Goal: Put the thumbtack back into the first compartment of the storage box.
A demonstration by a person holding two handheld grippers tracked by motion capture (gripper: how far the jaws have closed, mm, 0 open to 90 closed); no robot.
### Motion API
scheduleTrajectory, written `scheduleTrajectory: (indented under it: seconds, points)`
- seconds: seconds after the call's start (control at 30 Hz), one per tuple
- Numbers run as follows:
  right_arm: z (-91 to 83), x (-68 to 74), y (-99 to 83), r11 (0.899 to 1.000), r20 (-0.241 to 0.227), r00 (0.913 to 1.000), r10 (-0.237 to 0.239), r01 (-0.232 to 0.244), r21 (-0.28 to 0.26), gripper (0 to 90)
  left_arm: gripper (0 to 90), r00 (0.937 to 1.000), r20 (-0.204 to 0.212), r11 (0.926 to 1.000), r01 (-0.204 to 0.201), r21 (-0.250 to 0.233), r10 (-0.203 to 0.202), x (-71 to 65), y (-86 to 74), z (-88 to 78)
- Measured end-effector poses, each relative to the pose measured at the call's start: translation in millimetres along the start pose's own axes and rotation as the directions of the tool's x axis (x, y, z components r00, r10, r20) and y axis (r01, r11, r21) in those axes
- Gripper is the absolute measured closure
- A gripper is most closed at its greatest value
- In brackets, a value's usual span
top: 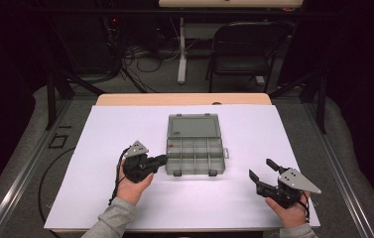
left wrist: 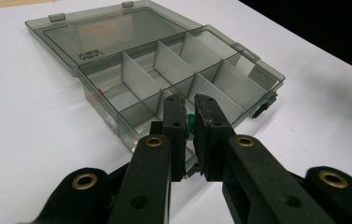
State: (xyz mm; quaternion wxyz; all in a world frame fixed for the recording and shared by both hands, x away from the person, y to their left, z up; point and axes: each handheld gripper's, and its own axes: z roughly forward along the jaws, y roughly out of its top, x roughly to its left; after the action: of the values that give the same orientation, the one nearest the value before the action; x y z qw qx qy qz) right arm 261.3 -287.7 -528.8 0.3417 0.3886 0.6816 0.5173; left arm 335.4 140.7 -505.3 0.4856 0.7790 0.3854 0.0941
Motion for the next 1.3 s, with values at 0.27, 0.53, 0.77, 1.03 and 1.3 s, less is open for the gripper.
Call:
scheduleTrajectory:
  seconds: [0.27,0.53,0.77,1.03,1.3]
  points:
    - [1.0,0.3,-0.3,1.0,0.004,1.0,-0.004,0.004,0.003,27.5,83.4,0.9981,-0.052,0.9993,0.034,0.014,-0.033,2.1,13.2,4.2]
    - [1.0,-0.5,-0.4,1.0,0.004,1.0,-0.002,0.002,-0.001,27.5,83.4,0.9957,-0.09,0.9991,0.026,0.033,-0.023,8.4,33.1,17.4]
    - [1.0,-0.7,-0.4,1.0,0.003,1.0,-0.001,0.001,0.001,27.5,83.4,0.9932,-0.116,0.9969,0.024,0.075,-0.015,13.9,42.1,39.3]
    - [0.7,-1.1,-0.6,1.0,0.002,1.0,0.002,-0.002,0.004,27.5,83.4,0.9914,-0.126,0.991,0.052,0.123,-0.036,23.2,43.1,63.5]
    - [0.7,-1.2,-0.5,1.0,0.002,1.0,0.002,-0.002,0.001,27.5,83.3,0.9884,-0.14,0.9852,0.08,0.152,-0.058,27.8,40.2,78.5]
